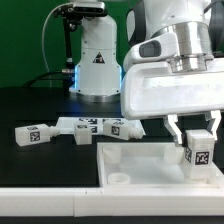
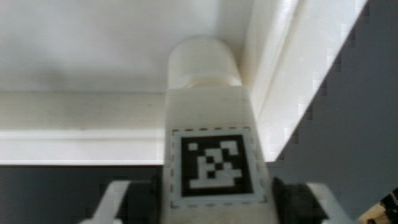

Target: Assemble square table

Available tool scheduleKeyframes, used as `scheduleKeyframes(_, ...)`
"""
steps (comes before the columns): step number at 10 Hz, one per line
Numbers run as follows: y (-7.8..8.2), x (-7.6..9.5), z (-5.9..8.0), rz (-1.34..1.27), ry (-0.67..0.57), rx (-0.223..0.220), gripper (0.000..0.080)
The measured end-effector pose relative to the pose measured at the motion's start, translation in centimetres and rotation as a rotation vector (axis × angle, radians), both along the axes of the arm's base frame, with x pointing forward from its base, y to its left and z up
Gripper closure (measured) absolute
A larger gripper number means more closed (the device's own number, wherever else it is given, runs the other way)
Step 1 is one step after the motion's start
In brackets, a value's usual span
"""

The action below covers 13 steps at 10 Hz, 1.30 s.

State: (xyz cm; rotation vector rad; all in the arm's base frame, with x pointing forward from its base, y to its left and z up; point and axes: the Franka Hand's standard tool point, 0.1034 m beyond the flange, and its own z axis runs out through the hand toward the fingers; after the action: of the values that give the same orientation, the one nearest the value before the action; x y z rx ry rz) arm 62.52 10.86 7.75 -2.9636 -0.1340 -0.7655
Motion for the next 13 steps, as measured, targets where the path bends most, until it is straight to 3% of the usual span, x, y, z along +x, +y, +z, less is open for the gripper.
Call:
scheduleKeyframes(1, 0.0, -0.1, -0.2, -0.001, 0.016, -0.001, 0.0420)
scheduleKeyframes(2, 0.0, -0.1, -0.2, 0.001, 0.048, -0.003, 0.0244)
scheduleKeyframes(6, -0.5, 1.7, 0.8, -0.013, 0.410, -0.019, 0.0151)
scheduleKeyframes(8, 0.0, 2.0, 0.6, -0.043, 0.517, -0.015, 0.0151)
scheduleKeyframes(9, 0.4, 1.3, 0.3, -0.086, 0.554, -0.007, 0.0151)
scheduleKeyframes(11, 0.4, 1.3, 0.3, -0.098, 0.554, -0.005, 0.0151)
scheduleKeyframes(12, 0.5, 1.3, 0.3, -0.157, 0.559, 0.012, 0.0287)
scheduleKeyframes(13, 0.5, 1.3, 0.3, -0.213, 0.564, 0.025, 0.0489)
